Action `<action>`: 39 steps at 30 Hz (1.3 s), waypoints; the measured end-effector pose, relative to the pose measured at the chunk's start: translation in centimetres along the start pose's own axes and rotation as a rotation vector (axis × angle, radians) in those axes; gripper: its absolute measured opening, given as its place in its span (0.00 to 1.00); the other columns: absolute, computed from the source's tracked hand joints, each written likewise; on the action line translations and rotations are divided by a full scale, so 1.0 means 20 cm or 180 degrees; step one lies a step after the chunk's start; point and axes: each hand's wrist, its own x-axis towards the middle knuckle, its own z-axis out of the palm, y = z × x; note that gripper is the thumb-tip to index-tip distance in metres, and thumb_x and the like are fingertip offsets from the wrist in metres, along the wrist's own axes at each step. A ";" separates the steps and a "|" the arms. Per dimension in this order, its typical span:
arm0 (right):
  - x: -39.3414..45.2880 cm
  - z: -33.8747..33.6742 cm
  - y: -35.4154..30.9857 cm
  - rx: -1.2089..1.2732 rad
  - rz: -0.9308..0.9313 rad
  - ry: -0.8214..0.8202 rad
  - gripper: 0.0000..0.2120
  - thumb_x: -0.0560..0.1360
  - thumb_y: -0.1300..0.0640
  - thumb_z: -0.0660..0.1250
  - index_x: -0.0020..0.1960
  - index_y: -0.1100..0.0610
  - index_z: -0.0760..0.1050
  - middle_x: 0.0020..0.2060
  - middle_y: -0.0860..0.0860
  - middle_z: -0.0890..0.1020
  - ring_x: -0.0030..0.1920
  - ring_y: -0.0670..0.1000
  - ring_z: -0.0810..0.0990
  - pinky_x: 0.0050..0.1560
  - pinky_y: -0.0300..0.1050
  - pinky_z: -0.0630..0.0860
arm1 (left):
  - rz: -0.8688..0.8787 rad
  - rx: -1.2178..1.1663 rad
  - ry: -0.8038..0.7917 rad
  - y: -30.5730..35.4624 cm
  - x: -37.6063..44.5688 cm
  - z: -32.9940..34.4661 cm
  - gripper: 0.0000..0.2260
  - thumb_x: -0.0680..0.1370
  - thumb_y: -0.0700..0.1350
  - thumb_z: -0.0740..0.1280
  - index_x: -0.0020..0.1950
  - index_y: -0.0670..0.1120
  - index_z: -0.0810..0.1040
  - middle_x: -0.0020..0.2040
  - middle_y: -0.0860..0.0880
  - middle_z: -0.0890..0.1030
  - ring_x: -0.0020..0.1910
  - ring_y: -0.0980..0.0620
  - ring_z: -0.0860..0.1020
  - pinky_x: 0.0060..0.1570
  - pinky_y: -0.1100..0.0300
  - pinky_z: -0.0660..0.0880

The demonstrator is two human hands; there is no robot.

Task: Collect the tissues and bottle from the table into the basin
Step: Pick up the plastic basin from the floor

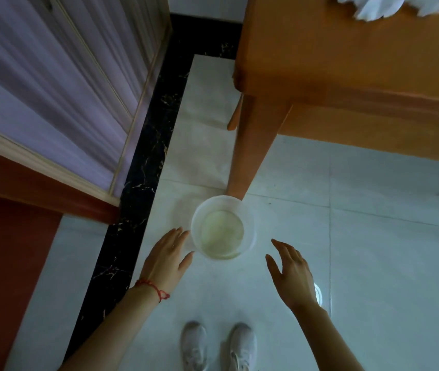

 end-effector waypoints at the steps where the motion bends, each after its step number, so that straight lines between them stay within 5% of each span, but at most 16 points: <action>1: 0.03 0.06 0.03 0.0020 0.0034 -0.0022 0.20 0.76 0.54 0.62 0.66 0.58 0.69 0.63 0.55 0.76 0.63 0.57 0.73 0.62 0.52 0.70 | -0.0055 -0.0051 -0.0019 -0.03 0.02 0.06 0.24 0.78 0.51 0.59 0.72 0.44 0.61 0.73 0.45 0.64 0.73 0.49 0.60 0.72 0.57 0.59; 24: 0.69 0.89 0.58 0.0805 0.0697 0.0047 0.25 0.75 0.50 0.64 0.69 0.56 0.65 0.64 0.56 0.75 0.58 0.55 0.78 0.56 0.50 0.73 | -0.1056 -0.1091 0.0021 -0.40 0.55 0.92 0.26 0.76 0.48 0.62 0.72 0.42 0.59 0.71 0.41 0.68 0.70 0.43 0.66 0.66 0.49 0.66; 31: 0.78 0.99 0.62 0.1241 0.0818 0.0111 0.21 0.75 0.55 0.64 0.67 0.57 0.68 0.58 0.54 0.80 0.44 0.48 0.77 0.48 0.40 0.71 | -0.1318 -0.1372 0.0155 -0.42 0.61 1.02 0.25 0.75 0.39 0.64 0.71 0.40 0.62 0.64 0.36 0.74 0.60 0.40 0.75 0.62 0.50 0.71; 39: 0.77 1.01 0.65 0.1510 0.0914 0.0243 0.16 0.75 0.60 0.64 0.62 0.57 0.74 0.51 0.56 0.83 0.41 0.50 0.80 0.48 0.40 0.71 | -0.1422 -0.1928 0.0596 -0.42 0.59 1.03 0.21 0.72 0.32 0.65 0.64 0.42 0.73 0.58 0.39 0.79 0.44 0.48 0.78 0.51 0.62 0.70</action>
